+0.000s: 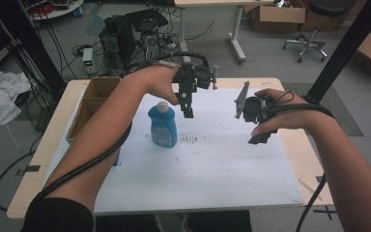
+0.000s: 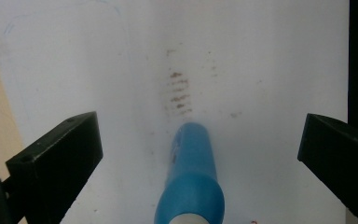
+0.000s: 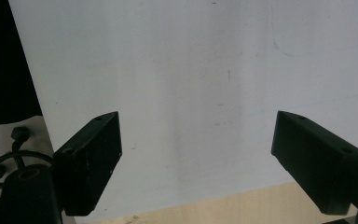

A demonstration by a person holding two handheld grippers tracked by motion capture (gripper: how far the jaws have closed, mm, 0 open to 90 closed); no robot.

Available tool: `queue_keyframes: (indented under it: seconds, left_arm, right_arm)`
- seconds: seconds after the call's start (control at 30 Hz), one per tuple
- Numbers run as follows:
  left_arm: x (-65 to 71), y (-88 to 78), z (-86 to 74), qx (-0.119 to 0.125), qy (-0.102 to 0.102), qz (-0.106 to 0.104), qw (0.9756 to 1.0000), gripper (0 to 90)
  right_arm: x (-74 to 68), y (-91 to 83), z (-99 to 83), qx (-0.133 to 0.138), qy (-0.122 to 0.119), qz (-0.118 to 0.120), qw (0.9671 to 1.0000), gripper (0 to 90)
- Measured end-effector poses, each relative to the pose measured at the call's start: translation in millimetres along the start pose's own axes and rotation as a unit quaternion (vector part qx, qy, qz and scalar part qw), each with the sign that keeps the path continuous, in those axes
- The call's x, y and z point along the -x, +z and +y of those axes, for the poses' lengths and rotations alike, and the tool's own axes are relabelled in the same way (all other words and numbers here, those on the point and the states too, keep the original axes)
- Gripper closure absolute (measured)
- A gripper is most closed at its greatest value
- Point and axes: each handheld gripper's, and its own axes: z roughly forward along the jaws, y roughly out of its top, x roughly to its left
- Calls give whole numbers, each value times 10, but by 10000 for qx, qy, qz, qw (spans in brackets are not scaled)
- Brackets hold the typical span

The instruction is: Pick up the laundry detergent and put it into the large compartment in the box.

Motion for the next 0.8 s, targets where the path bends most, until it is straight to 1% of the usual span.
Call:
queue_keyframes:
  seconds: [0.1, 0.2, 0.23, 0.3, 0.33, 0.37, 0.4, 0.43, 0.47, 0.53, 0.57, 0.67, 0.7, 0.8]
  left_arm:
    - [7, -19, -53, 70, 56, 5, 10000, 1]
    - [10, -26, -90, 74, 81, 28, 9999, 1]
    - [12, -35, -136, 100, 96, 34, 9999, 1]
    - [14, -39, -162, 118, 95, 32, 9999, 1]
    - [15, -49, -217, 124, 99, 38, 9999, 1]
    - [15, -49, -217, 124, 99, 38, 9999, 1]
    - [20, -67, -275, 145, 119, 49, 9998, 1]
    - [20, -67, -275, 145, 119, 49, 9998, 1]
    - [27, -95, -331, 189, 148, 58, 9997, 1]
    - [32, -112, -357, 202, 167, 49, 9996, 1]
    - [47, -152, -409, 192, 212, 85, 9996, 1]
    - [65, -216, -494, 279, 284, 105, 9992, 1]
    - [73, -234, -525, 302, 271, 109, 9991, 1]
    - [84, -263, -585, 308, 295, 145, 9990, 1]
  right_arm:
    - [14, 8, 6, -4, 18, -18, 10000, 162]
    - [11, 12, 17, 3, 29, -14, 10000, 162]
    - [12, 14, 21, 6, 36, -21, 10000, 162]
    - [11, 20, 31, 20, 62, -24, 10000, 162]
    - [8, 21, 39, 21, 78, -28, 10000, 162]
    - [8, 23, 44, 25, 67, -28, 10000, 162]
    - [1, 31, 51, 27, 90, -31, 10000, 162]
    - [1, 34, 54, 6, 77, -47, 10000, 162]
    - [-2, 41, 58, -17, 79, -51, 10000, 162]
    - [-2, 47, 67, -29, 89, -69, 9999, 162]
    - [-2, 56, 68, -14, 114, -58, 9999, 162]
    - [-3, 76, 79, -36, 166, -57, 9998, 162]
    - [-5, 74, 87, -63, 186, -67, 9998, 162]
    - [-11, 84, 101, -9, 249, -59, 9997, 162]
